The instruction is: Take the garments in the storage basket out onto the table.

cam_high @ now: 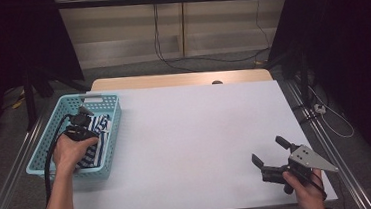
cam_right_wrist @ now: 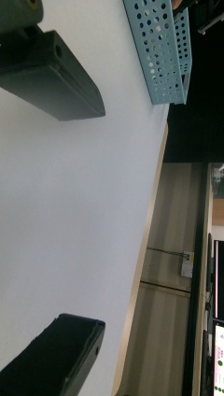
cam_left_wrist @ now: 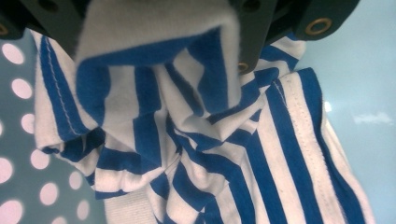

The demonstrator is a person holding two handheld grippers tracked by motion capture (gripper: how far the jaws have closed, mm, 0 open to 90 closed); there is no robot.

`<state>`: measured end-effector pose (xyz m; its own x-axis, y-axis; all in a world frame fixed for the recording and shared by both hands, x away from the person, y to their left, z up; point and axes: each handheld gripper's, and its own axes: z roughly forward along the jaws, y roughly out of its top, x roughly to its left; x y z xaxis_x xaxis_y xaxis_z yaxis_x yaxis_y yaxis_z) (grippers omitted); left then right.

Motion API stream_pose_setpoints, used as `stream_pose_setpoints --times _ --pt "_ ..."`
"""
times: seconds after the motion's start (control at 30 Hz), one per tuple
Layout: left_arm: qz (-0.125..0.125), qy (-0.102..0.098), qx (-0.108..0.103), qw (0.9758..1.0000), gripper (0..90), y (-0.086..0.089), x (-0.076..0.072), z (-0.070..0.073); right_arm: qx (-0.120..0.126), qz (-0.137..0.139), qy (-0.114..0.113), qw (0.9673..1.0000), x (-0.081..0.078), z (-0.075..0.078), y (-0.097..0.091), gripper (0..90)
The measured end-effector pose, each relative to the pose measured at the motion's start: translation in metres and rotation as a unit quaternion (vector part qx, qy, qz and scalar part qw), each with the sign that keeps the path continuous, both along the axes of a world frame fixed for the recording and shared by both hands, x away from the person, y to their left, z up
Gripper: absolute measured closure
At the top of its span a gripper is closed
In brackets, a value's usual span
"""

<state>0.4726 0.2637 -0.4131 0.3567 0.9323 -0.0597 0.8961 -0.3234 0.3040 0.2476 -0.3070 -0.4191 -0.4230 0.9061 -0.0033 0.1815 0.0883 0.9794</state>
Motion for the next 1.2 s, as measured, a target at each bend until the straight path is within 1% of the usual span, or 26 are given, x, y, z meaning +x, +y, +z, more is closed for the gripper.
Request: stream_pose_setpoints --times 0.03,0.1,0.13,0.17,0.2,0.23,0.27,0.3,0.33,0.37,0.4,0.47,0.5,0.53,0.57,0.6,0.67,0.7,0.83,0.87,0.9,0.97,1.07,1.1,1.17,1.2 --pt "0.002 0.005 -0.018 0.9998 66.9 0.000 -0.001 0.001 0.001 0.002 -0.001 1.0000 0.000 0.000 0.000 0.0" --pt "0.006 -0.012 -0.006 0.9999 66.9 -0.001 -0.003 0.002 0.002 0.002 0.000 1.0000 0.001 0.000 0.000 0.0" --pt "0.011 -0.010 -0.021 0.9997 66.8 0.000 -0.003 0.004 0.003 0.001 0.000 1.0000 0.002 0.000 -0.001 0.0" --pt "0.011 -0.016 -0.010 0.9998 66.9 0.002 -0.004 0.006 0.002 0.001 0.001 1.0000 0.002 0.000 -0.001 0.0" --pt "0.014 -0.025 -0.010 0.9995 66.8 0.004 -0.005 0.009 0.004 0.004 0.001 1.0000 0.002 0.000 0.000 0.0" --pt "0.014 -0.025 -0.010 0.9995 66.8 0.004 -0.005 0.009 0.003 0.003 0.001 1.0000 0.002 0.000 0.000 0.0" --pt "0.024 -0.036 -0.002 0.9991 66.8 0.004 -0.007 0.010 0.003 0.003 0.001 1.0000 0.002 0.000 0.000 0.0" --pt "0.016 -0.029 -0.020 0.9992 66.8 0.006 -0.009 0.011 0.002 0.004 0.001 1.0000 0.001 0.000 0.001 0.0" --pt "0.015 -0.039 -0.013 0.9990 66.8 0.007 -0.011 0.014 0.001 0.004 0.000 1.0000 0.001 0.000 0.001 0.0" --pt "0.009 -0.041 -0.023 0.9988 66.8 0.006 -0.014 0.014 0.000 0.005 0.002 1.0000 0.001 0.000 0.001 0.0" --pt "0.009 -0.041 -0.023 0.9988 66.8 0.006 -0.014 0.014 0.000 0.006 0.002 1.0000 0.001 0.000 0.001 0.0" --pt "0.020 -0.046 -0.035 0.9981 66.8 0.003 -0.017 0.016 0.001 0.008 0.001 1.0000 0.001 0.000 0.001 0.0" --pt "0.013 -0.060 -0.016 0.9980 66.8 0.004 -0.017 0.019 0.002 0.011 0.000 0.9999 0.002 0.000 0.001 0.0" --pt "0.009 -0.057 -0.016 0.9982 66.8 0.004 -0.018 0.020 0.001 0.011 0.000 0.9999 0.001 0.000 0.001 0.0" --pt "0.020 -0.061 -0.025 0.9976 66.8 0.004 -0.019 0.020 0.001 0.011 0.000 0.9999 0.001 0.000 0.001 0.0" --pt "0.011 -0.072 -0.012 0.9973 66.8 0.006 -0.019 0.021 0.001 0.012 0.001 0.9999 0.001 0.000 0.001 0.0" --pt "0.024 -0.085 -0.023 0.9959 66.8 0.006 -0.021 0.022 0.002 0.010 0.001 0.9999 0.001 0.000 0.001 0.0" --pt "0.017 -0.090 -0.013 0.9957 66.7 0.008 -0.022 0.024 0.003 0.011 0.002 0.9999 0.001 0.000 0.000 0.0" --pt "0.036 -0.125 -0.025 0.9912 66.7 0.013 -0.027 0.032 0.004 0.012 0.000 0.9999 0.001 0.000 0.001 0.0" --pt "0.030 -0.127 -0.032 0.9909 66.7 0.015 -0.028 0.034 0.003 0.012 0.000 0.9999 0.000 0.000 0.001 0.0" --pt "0.043 -0.137 -0.042 0.9887 66.7 0.015 -0.028 0.035 0.002 0.012 0.000 0.9999 0.000 -0.001 0.001 0.0" --pt "0.043 -0.155 -0.038 0.9862 66.7 0.017 -0.029 0.037 0.001 0.007 -0.001 1.0000 0.001 0.000 0.000 0.0" --pt "0.041 -0.182 -0.059 0.9807 66.6 0.020 -0.031 0.038 0.001 0.006 -0.002 1.0000 0.001 0.000 0.000 0.0" --pt "0.035 -0.190 -0.059 0.9793 66.6 0.020 -0.032 0.039 0.001 0.005 -0.001 1.0000 0.001 0.000 0.000 0.0" --pt "0.030 -0.213 -0.057 0.9749 66.6 0.021 -0.034 0.041 0.000 0.006 -0.002 1.0000 0.001 0.000 0.000 0.0" --pt "0.036 -0.220 -0.059 0.9731 66.6 0.021 -0.035 0.042 -0.001 0.004 -0.001 1.0000 0.001 0.000 0.000 0.0"
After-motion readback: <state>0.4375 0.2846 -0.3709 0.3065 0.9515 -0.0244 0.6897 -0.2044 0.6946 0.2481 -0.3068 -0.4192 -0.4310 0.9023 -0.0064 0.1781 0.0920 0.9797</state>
